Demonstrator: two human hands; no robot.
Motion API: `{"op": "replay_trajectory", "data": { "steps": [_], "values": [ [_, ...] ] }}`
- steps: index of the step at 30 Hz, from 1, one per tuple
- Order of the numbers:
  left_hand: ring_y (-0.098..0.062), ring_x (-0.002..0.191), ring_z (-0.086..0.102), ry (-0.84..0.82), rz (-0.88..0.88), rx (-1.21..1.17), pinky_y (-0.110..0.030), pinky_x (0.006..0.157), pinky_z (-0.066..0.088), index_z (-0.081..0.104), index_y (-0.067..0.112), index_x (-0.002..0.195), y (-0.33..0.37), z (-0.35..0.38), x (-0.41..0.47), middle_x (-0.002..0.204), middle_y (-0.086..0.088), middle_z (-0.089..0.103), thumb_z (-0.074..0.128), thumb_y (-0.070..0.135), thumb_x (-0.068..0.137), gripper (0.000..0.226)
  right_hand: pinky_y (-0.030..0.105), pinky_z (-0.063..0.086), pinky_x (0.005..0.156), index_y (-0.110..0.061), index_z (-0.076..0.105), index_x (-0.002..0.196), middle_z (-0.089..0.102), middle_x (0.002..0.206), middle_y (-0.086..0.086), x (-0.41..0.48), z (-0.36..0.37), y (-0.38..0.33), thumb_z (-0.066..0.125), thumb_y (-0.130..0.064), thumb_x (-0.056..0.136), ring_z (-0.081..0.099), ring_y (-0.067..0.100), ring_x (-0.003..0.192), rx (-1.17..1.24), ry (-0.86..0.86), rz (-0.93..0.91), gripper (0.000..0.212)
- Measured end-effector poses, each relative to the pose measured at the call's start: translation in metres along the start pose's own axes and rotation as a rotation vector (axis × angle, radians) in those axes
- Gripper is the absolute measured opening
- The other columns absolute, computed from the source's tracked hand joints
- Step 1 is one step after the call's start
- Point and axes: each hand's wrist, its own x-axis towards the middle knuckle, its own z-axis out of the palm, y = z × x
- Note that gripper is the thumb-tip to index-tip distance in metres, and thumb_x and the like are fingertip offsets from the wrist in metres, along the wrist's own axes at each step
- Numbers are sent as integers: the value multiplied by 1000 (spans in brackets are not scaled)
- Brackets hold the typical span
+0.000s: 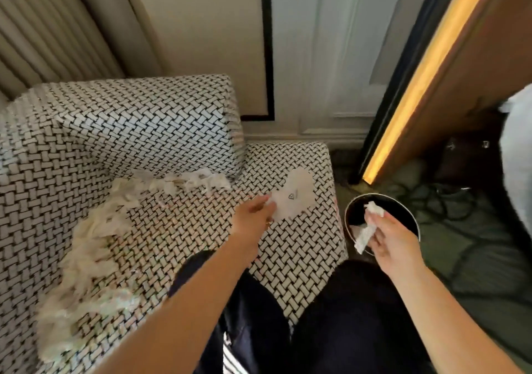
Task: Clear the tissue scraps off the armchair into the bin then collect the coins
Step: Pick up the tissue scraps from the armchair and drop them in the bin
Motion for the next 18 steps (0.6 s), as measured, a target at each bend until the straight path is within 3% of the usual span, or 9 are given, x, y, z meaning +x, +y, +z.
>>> {"op": "replay_trajectory", "data": {
  "steps": [3,4,6,8,13,18],
  "values": [
    [-15,78,51,-51,-118,-25,-24,68,44,64,13,111,-6,49,13,95,-6,66,62,12,88,23,21,45,79,-5,57,119,59,109,2,17,-33,-10,51,-7,95,55,4,80,108,91,49,25],
    [-15,79,51,-78,-161,-30,-24,68,44,64,12,112,-8,69,19,98,-8,66,62,12,88,25,20,46,76,-5,56,118,60,104,3,23,-46,-14,50,-7,95,55,4,77,166,107,75,24],
    [-15,82,54,-111,-244,-51,-24,68,46,61,10,114,-10,96,26,103,-9,64,61,11,87,27,14,50,57,-5,52,128,60,81,3,32,-62,-13,48,-9,97,58,5,65,268,133,127,31],
    [-13,81,56,-162,-309,-46,-23,67,47,58,11,116,-11,129,33,101,-7,62,59,10,87,29,13,48,44,-3,45,135,56,74,5,45,-80,-12,44,-8,98,59,7,56,362,201,144,37],
    [-10,78,56,-233,-334,71,-22,65,45,57,12,119,-14,187,47,88,0,58,54,15,91,28,15,51,44,2,44,134,55,83,10,64,-104,-10,44,-3,98,53,8,67,484,286,175,37],
    [-17,101,54,-322,-389,152,-28,82,43,49,12,127,-20,221,54,122,-3,56,49,22,96,32,15,52,45,3,46,132,51,90,10,78,-121,-12,47,-2,96,52,10,74,511,347,220,36]
  ]
}}
